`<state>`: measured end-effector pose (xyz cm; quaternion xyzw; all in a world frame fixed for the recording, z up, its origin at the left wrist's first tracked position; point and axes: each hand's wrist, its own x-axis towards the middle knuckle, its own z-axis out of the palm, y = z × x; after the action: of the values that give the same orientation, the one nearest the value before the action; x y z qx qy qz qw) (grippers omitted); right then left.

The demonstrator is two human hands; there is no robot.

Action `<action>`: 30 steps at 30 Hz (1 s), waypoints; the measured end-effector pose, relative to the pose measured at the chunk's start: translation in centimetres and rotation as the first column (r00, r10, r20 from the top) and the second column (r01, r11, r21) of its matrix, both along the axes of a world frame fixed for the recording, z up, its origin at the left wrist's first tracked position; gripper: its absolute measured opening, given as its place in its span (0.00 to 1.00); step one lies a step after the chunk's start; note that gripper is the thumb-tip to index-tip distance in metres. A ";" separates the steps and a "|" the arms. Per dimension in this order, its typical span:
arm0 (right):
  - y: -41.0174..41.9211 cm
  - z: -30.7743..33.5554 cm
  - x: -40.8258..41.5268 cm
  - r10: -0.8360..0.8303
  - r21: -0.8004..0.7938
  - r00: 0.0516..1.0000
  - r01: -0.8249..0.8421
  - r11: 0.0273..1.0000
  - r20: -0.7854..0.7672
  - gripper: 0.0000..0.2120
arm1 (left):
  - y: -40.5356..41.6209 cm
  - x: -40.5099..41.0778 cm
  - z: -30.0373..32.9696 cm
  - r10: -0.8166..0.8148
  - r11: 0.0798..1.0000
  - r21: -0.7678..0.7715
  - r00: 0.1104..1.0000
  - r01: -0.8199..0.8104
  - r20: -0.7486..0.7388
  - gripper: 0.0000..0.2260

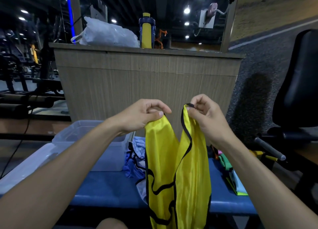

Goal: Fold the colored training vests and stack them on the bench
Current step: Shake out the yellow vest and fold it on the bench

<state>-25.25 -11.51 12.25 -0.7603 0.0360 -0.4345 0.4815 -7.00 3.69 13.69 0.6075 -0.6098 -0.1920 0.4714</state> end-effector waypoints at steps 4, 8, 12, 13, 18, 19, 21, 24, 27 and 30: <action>1.5 1.0 -0.2 0.140 -0.113 0.976 -0.160 0.981 -0.165 0.12 | -0.4 -1.1 0.5 0.026 1.000 -0.010 0.999 -0.026 0.032 0.08; 2.2 1.4 0.5 -0.025 -0.287 0.976 -0.038 0.957 -0.215 0.13 | -0.5 -2.0 0.8 -0.014 1.000 0.021 0.993 0.017 -0.114 0.11; 2.1 1.3 0.8 -0.029 -0.287 0.977 -0.034 0.957 -0.212 0.15 | 0.1 -2.2 1.2 -0.113 0.992 0.044 0.988 0.118 -0.105 0.09; 2.1 1.3 0.6 0.007 -0.269 0.978 -0.065 0.961 -0.211 0.16 | 0.3 -2.2 1.2 -0.112 0.991 0.069 0.993 0.115 -0.041 0.09; 1.6 1.0 0.1 0.217 -0.100 0.956 -0.240 0.966 -0.199 0.05 | 0.9 -1.9 1.4 -0.136 0.984 0.124 0.989 0.129 0.050 0.08; 1.4 0.7 0.0 0.228 -0.070 0.952 -0.247 0.967 -0.203 0.06 | 1.0 -1.9 1.5 -0.140 0.983 0.128 0.988 0.131 0.062 0.08; 1.2 0.1 0.0 0.226 -0.030 0.947 -0.238 0.971 -0.227 0.09 | 1.1 -2.0 1.6 -0.144 0.983 0.130 0.985 0.132 0.093 0.09; 1.4 -0.8 -0.4 0.209 -0.091 0.940 -0.241 0.966 -0.271 0.08 | 1.2 -2.3 2.0 -0.150 0.984 0.126 0.971 0.128 0.184 0.12; 1.8 -1.5 -0.6 0.334 0.002 0.905 -0.346 0.938 -0.264 0.08 | 1.5 -2.6 3.0 -0.194 0.973 0.176 0.941 0.149 0.277 0.12; 2.0 -2.0 -0.6 0.419 0.089 0.875 -0.410 0.908 -0.243 0.09 | 1.7 -2.9 4.1 -0.230 0.963 0.220 0.902 0.156 0.365 0.10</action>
<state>-25.87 -9.50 10.28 -0.7916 -0.0582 -0.2186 0.5677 -9.86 5.42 17.78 0.6111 -0.7274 -0.1703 0.2616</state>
